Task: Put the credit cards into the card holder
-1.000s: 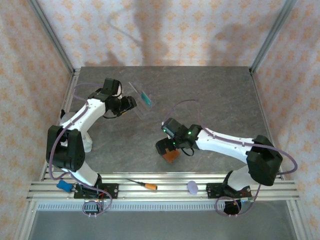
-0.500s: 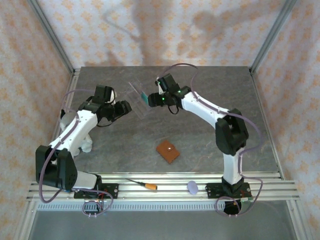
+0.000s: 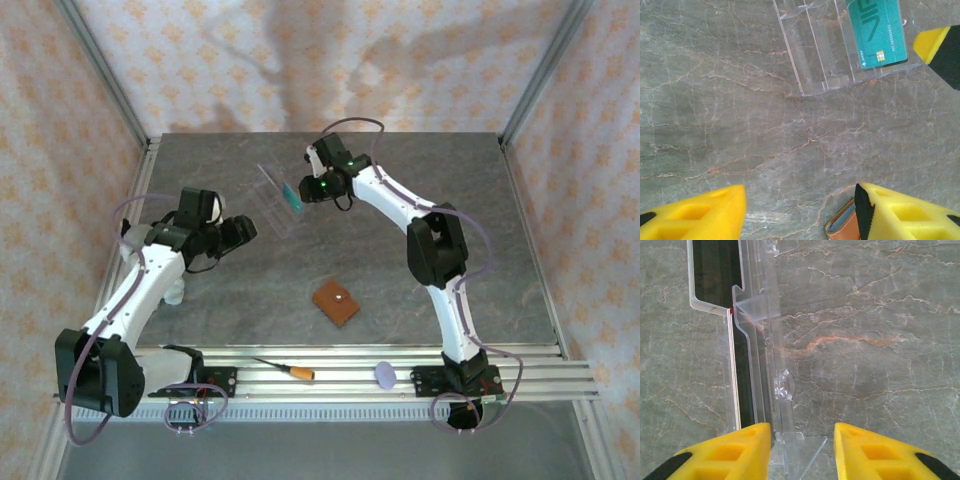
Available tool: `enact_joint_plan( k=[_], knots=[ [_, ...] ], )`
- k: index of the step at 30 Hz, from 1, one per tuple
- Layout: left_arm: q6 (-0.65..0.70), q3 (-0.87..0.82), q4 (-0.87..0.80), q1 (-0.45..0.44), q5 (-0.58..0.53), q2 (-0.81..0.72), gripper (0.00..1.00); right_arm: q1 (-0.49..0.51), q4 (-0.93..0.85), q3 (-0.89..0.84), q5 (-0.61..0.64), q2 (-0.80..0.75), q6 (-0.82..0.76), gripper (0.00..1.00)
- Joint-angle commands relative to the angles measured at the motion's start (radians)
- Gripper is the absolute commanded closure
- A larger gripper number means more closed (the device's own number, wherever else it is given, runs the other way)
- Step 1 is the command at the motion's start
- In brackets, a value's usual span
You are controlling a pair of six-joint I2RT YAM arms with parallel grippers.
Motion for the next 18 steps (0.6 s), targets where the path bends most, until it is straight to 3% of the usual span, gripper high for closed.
enact_joint_plan(
  k=[1,9,14,18],
  knots=[
    [0.014,-0.019,-0.025,0.012,-0.028,-0.026,0.39,-0.001,-0.058,0.036,-0.024,0.027,-0.036,0.68],
    [0.015,-0.014,-0.015,0.012,-0.002,-0.011,0.39,-0.001,-0.083,0.009,0.022,0.000,-0.063,0.88],
    [0.007,-0.026,0.014,0.013,-0.009,-0.011,0.39,-0.001,-0.053,-0.083,0.063,-0.093,-0.038,0.92],
    [-0.002,-0.010,0.026,0.012,0.028,0.008,0.39,-0.001,-0.012,-0.202,0.191,-0.189,0.042,0.95]
  ],
)
